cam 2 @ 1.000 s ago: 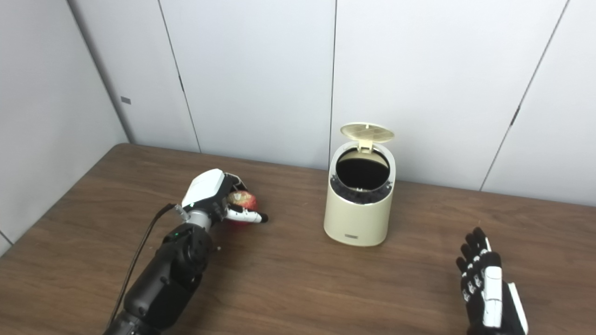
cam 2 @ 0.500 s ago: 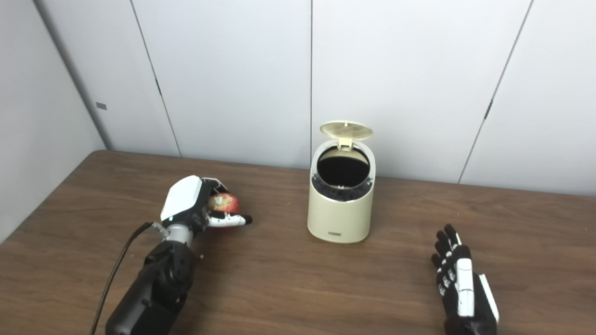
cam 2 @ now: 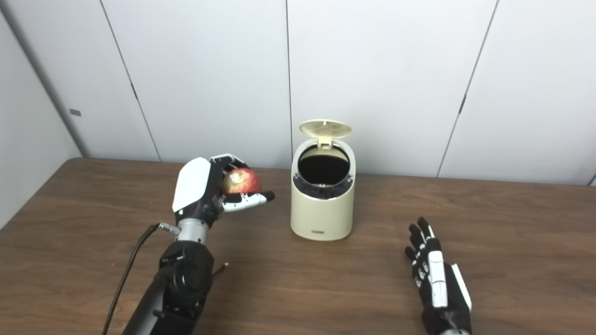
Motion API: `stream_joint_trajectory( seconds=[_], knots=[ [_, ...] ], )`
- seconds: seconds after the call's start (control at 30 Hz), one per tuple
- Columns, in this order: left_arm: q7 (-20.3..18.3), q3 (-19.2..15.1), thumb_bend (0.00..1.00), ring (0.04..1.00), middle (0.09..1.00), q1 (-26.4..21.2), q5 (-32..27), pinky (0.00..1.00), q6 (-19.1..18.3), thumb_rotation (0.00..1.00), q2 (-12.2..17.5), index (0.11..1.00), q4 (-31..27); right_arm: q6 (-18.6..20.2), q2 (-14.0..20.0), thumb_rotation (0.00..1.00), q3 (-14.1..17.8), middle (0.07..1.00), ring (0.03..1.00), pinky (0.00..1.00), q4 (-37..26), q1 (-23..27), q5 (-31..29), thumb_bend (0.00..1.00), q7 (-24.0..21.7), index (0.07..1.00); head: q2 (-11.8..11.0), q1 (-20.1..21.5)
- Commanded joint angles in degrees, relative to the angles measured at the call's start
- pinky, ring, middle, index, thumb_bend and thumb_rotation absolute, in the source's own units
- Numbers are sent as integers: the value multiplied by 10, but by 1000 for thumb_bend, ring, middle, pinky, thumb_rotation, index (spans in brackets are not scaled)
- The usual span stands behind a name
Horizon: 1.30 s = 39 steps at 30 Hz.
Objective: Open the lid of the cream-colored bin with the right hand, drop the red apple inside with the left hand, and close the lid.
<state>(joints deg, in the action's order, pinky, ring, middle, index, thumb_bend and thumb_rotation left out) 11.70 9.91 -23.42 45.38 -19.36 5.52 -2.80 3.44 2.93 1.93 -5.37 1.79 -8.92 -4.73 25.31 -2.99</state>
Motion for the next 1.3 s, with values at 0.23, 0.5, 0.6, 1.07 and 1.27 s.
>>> stream_joint_trajectory(
  seconds=[0.23, 0.5, 0.6, 1.07, 1.27],
  knots=[
    [0, 20, 470, 401, 475, -61, 22, 306, -2, 0, -27, 526, -45, -18, -10, 925, -13, 974, 1000, 1000, -7, 4, 28, 552, 6, 965, 1, 9],
    [0, 26, 469, 389, 468, -79, 41, 297, -5, 0, -48, 514, -56, -15, -11, 911, -17, 965, 998, 1000, -8, -1, 32, 541, 4, 966, 6, 9],
    [5, 28, 471, 400, 471, -83, 46, 311, -2, 0, -55, 519, -56, -14, -12, 910, -16, 966, 997, 1000, -6, 0, 31, 546, 4, 976, 5, 7],
    [2, 53, 471, 404, 500, -84, 75, 304, -10, 0, -80, 519, -30, -16, -17, 932, -14, 967, 1000, 1000, 3, 3, 27, 559, 7, 983, 8, 5],
    [16, 55, 471, 396, 507, -87, 66, 308, 6, 0, -86, 505, -10, -12, -16, 994, -16, 969, 1000, 1000, -2, 1, 30, 580, 8, 990, 10, 5]
  ],
)
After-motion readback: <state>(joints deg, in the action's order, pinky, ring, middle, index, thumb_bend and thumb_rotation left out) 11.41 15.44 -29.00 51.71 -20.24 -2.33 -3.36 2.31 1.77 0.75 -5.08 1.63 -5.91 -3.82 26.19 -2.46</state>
